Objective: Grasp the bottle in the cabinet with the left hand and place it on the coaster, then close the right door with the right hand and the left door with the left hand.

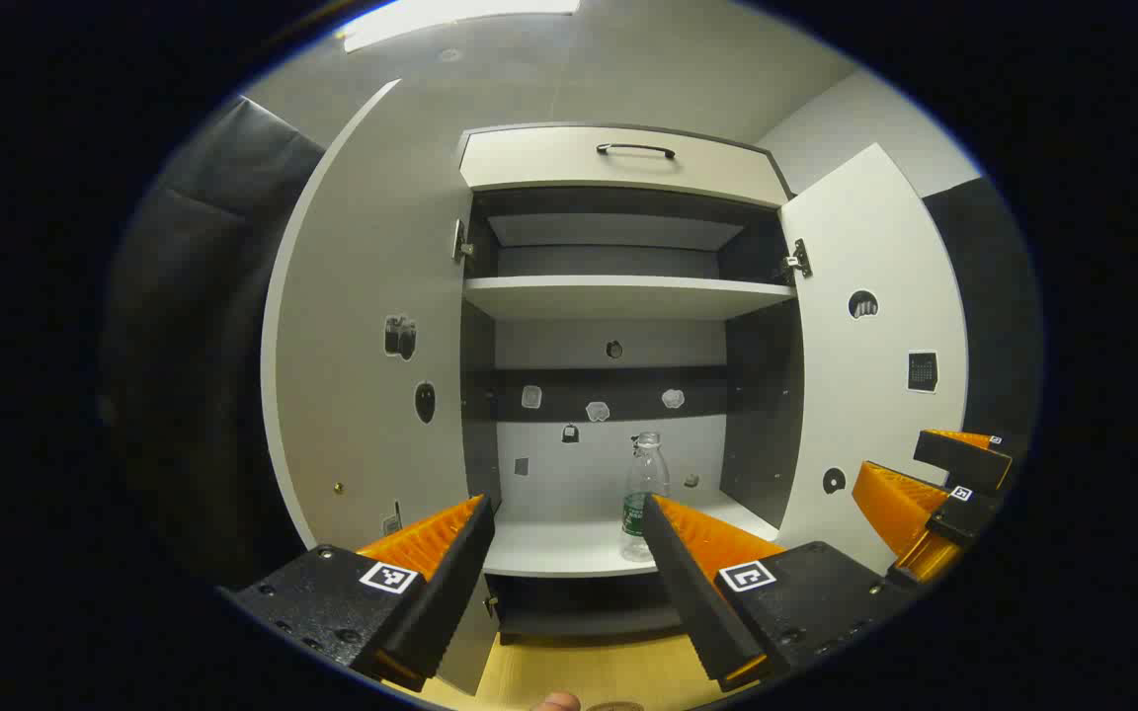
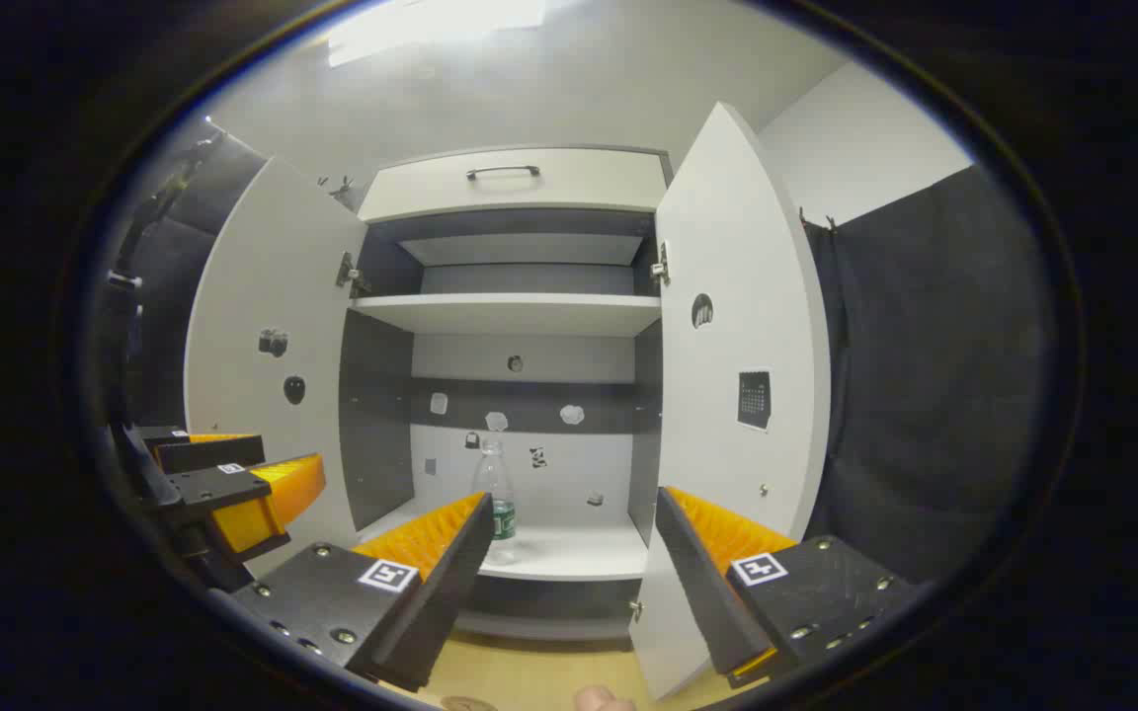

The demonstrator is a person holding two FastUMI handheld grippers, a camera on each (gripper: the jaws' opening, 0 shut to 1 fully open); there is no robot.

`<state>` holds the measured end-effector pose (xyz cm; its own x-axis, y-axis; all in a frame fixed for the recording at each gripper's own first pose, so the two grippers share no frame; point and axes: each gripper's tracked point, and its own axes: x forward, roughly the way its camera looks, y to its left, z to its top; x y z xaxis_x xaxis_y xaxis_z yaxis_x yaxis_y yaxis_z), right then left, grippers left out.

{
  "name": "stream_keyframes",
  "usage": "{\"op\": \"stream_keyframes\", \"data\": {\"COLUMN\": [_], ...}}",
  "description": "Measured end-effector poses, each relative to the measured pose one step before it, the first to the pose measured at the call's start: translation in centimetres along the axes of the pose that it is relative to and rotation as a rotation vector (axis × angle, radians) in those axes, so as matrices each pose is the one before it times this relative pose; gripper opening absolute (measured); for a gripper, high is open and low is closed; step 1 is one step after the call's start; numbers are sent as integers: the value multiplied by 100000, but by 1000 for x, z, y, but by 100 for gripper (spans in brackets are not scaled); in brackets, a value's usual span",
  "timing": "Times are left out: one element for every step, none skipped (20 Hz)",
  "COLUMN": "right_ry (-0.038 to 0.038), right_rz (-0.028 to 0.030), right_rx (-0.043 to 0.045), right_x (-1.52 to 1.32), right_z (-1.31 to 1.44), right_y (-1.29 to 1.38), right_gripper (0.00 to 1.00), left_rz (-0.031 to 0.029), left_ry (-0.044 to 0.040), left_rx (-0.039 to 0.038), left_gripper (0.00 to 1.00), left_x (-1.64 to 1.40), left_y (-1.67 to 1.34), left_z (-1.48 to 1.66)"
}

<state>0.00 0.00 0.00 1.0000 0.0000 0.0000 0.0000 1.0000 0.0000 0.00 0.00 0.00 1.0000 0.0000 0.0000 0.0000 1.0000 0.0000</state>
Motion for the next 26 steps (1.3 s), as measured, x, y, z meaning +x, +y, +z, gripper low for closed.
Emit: {"op": "stream_keyframes", "data": {"right_ry": [-206,-145,-187,-132,-62,-80,-289,-247,-261,-83,-127,46,259,400,224,-68,-116,-7,-120,-161,-51,-59,-162,-112,-233,-59], "right_rz": [51,52,74,-53,137,60,-89,-100,-143,-223,-65,-57,13,99,88,28,-32,-2,-93,-61,-182,-194,-462,-712,-744,-1077], "right_rx": [-42,104,129,118,24,-138,-252,-248,-224,-120,39,129,73,64,125,129,26,-40,-18,49,47,-88,-310,-403,-286,-235], "right_x": [19,22,-22,-69,1,54,-35,68,-56,55,-29,24,27,26,-24,45,8,-12,-106,10,-83,6,-139,-229,-216,-303], "right_z": [71,28,65,-20,52,-7,35,11,70,25,-16,-46,-103,-84,-114,17,38,-5,68,44,76,-25,86,62,106,31], "right_y": [16,-11,64,2,51,1,-21,-23,13,-23,0,-22,33,59,40,8,39,19,21,-38,-91,-66,-156,-232,-255,-352], "right_gripper": [99,99,99,99,99,99,99,100,100,100,100,99,99,99,99,99,100,99,99,100,99,99,99,99,99,99], "left_rz": [-132,-70,72,55,6,5,-81,-154,40,-88,-40,-300,-104,-19,-97,16,20,2,-244,-381,-410,-854,-1164,-837,-844,-1016], "left_ry": [-58,-30,-254,-253,-313,-129,54,139,10,67,-68,-101,-13,-12,-156,115,-28,140,256,453,224,276,375,150,288,473], "left_rx": [-293,-154,42,304,214,-86,-218,-143,3,50,50,-64,-80,-27,61,215,251,139,-12,-149,-209,-424,-529,-578,-460,-180], "left_gripper": [95,95,95,95,95,95,95,95,95,95,95,95,95,95,95,95,95,95,95,95,95,95,95,95,95,95], "left_x": [18,81,79,86,26,84,0,109,65,131,44,56,71,3,-27,61,55,100,134,196,242,323,563,526,768,837], "left_y": [-24,-65,-70,-3,37,-11,79,-39,-12,-84,34,-41,-53,9,-32,18,-7,-4,-136,-144,-105,-173,-358,-170,-325,-390], "left_z": [3,-10,30,84,-3,13,-56,-3,-93,14,-50,33,-25,-10,-2,-3,-131,-17,-147,-145,-170,-87,-210,-195,-186,-160]}}
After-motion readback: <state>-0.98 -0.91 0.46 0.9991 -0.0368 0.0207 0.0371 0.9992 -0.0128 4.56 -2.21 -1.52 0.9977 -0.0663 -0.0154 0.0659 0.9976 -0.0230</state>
